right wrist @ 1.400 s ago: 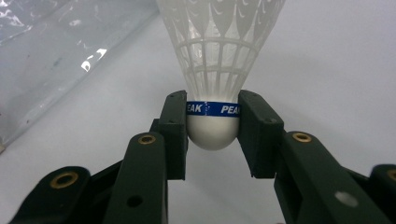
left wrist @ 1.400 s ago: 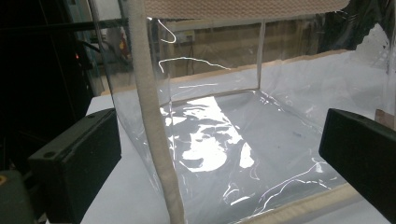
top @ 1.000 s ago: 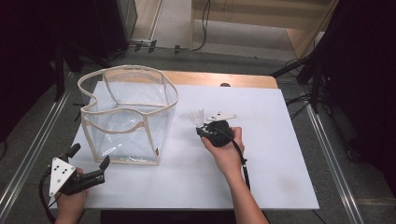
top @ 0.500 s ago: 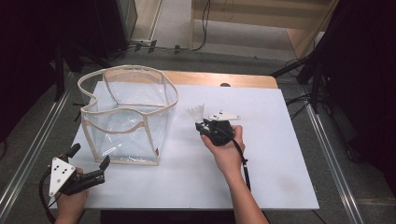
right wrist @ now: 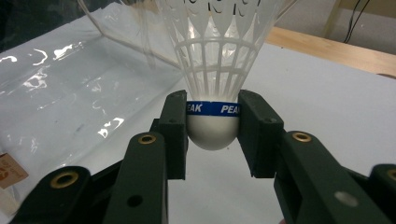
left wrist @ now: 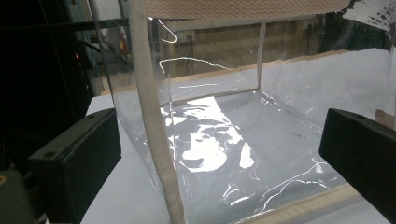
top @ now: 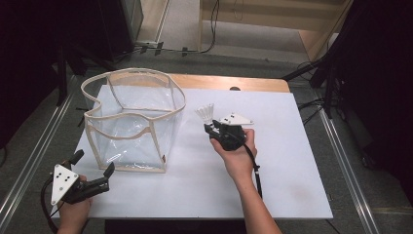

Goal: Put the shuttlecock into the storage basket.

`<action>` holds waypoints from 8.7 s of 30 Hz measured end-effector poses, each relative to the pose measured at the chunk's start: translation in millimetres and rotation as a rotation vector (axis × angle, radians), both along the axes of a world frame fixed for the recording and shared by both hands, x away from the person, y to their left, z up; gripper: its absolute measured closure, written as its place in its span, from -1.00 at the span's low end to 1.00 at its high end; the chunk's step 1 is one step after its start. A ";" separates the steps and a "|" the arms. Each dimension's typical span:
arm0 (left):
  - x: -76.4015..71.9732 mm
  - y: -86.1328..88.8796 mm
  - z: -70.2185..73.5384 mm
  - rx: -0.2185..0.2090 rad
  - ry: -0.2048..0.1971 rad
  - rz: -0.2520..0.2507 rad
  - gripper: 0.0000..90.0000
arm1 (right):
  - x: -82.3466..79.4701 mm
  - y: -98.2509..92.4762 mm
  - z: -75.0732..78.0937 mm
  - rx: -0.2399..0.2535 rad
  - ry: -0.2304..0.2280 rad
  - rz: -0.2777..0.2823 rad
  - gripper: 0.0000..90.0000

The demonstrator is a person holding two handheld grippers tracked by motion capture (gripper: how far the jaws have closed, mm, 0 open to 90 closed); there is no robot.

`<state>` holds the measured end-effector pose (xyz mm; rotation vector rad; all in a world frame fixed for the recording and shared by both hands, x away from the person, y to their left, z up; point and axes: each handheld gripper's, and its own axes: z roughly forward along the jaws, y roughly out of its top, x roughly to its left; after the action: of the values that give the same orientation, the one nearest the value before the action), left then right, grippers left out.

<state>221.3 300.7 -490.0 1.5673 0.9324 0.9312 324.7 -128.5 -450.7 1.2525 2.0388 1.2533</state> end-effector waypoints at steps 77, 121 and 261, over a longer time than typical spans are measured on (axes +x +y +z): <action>0.0 0.2 0.1 -0.003 0.002 0.000 -1.00 | 9.0 14.6 58.4 0.042 -0.137 0.001 0.39; 0.1 0.4 0.1 -0.001 0.000 -0.001 -1.00 | 11.1 34.9 89.6 0.062 -0.212 0.037 0.40; 0.0 -0.1 0.1 0.001 0.001 -0.002 -1.00 | -41.1 -48.7 -4.3 0.078 -0.148 0.090 -1.00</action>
<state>221.2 300.6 -489.9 1.5693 0.9311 0.9292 283.6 -177.2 -455.0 1.0768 1.9766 1.4353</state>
